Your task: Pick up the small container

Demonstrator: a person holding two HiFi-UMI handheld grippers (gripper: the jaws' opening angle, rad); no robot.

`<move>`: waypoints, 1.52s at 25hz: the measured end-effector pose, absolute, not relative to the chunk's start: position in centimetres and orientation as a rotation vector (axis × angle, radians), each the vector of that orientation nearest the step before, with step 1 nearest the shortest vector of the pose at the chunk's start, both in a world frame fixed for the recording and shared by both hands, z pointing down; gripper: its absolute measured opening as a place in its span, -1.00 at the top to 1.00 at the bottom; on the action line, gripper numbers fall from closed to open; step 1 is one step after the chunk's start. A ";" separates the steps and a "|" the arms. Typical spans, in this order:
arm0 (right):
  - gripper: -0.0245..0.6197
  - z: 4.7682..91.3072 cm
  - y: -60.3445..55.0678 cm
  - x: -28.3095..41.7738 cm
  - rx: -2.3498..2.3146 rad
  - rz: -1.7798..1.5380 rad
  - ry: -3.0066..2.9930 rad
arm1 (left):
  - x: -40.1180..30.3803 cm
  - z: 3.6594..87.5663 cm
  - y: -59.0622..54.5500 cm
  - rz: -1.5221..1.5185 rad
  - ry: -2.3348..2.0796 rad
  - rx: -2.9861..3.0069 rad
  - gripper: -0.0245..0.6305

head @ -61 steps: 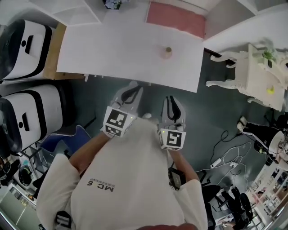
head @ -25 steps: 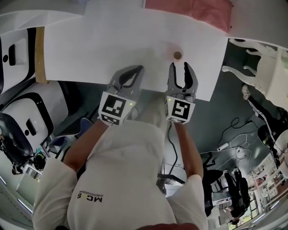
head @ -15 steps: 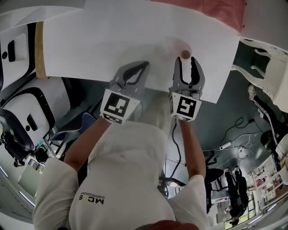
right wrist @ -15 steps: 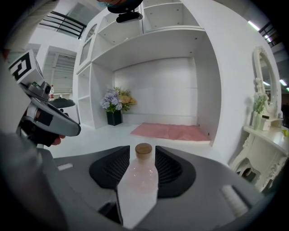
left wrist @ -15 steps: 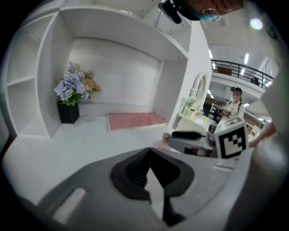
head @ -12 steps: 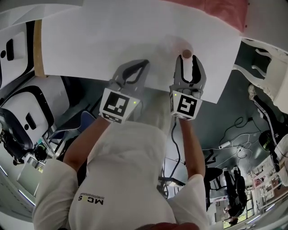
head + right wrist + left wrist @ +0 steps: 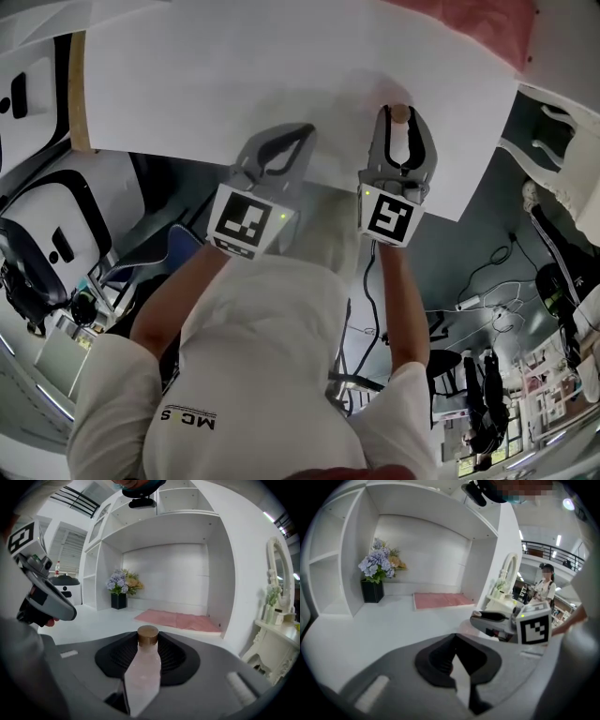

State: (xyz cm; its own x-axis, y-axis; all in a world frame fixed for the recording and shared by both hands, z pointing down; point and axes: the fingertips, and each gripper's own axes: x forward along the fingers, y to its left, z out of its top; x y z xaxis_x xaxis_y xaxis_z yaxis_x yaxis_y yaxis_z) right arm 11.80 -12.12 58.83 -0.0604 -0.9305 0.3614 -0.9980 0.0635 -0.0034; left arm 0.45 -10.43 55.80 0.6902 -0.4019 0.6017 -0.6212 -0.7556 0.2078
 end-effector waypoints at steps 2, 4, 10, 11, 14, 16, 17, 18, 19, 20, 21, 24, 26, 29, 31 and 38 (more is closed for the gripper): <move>0.53 58.8 -12.2 11.6 1.956 0.358 -2.092 | 0.2 56.2 -10.4 0.765 -0.794 2.501 0.93; 0.53 58.7 -12.1 11.8 1.966 0.358 -2.102 | 0.3 56.4 -10.3 0.773 -0.790 2.500 0.93; 0.54 58.4 -11.9 12.4 1.991 0.392 -2.101 | 0.8 56.3 -10.2 0.785 -0.786 2.498 0.93; 0.54 58.4 -11.8 12.4 1.994 0.397 -2.101 | 0.8 56.3 -10.2 0.787 -0.784 2.499 0.93; 0.54 58.4 -11.8 12.1 1.977 0.382 -2.113 | 0.6 56.5 -10.4 0.788 -0.783 2.503 0.93; 0.54 57.9 -11.7 11.9 1.963 0.372 -2.131 | 0.7 56.3 -10.4 0.786 -0.783 2.504 0.93; 0.54 57.5 -11.7 11.9 1.967 0.374 -2.139 | 0.9 56.1 -10.3 0.785 -0.784 2.504 0.93; 0.54 57.1 -11.6 12.0 1.974 0.379 -2.145 | 1.0 55.9 -10.3 0.784 -0.785 2.504 0.93; 0.54 56.8 -11.5 12.1 1.969 0.384 -2.149 | 1.1 55.6 -10.3 0.782 -0.788 2.506 0.93; 0.54 56.6 -11.3 12.1 1.951 0.390 -2.150 | 1.2 55.2 -10.3 0.778 -0.792 2.509 0.93; 0.54 56.2 -11.0 12.2 1.932 0.394 -2.151 | 1.2 54.7 -10.3 0.771 -0.798 2.512 0.93; 0.54 54.3 -10.3 12.1 1.902 0.415 -2.173 | 1.1 53.0 -10.3 0.747 -0.809 2.527 0.93; 0.54 52.4 -9.9 12.1 1.891 0.433 -2.187 | 1.2 51.6 -10.3 0.727 -0.811 2.543 0.93; 0.54 49.3 -9.3 11.8 1.891 0.438 -2.216 | 1.2 49.5 -10.6 0.694 -0.822 2.564 0.93; 0.54 47.5 -8.7 11.1 1.876 0.425 -2.252 | 0.9 48.1 -10.5 0.666 -0.834 2.577 0.93; 0.54 42.4 -6.4 9.4 1.802 0.377 -2.300 | -0.4 42.4 -10.0 0.586 -0.861 2.650 0.93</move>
State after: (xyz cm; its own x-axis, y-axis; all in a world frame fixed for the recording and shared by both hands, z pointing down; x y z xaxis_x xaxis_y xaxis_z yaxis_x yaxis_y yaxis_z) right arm 9.41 -6.35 42.38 -0.2395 -0.9212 0.3066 -0.9709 0.2262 -0.0789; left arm -0.39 -9.95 42.42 0.7381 -0.4911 0.4626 -0.6103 -0.7783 0.1476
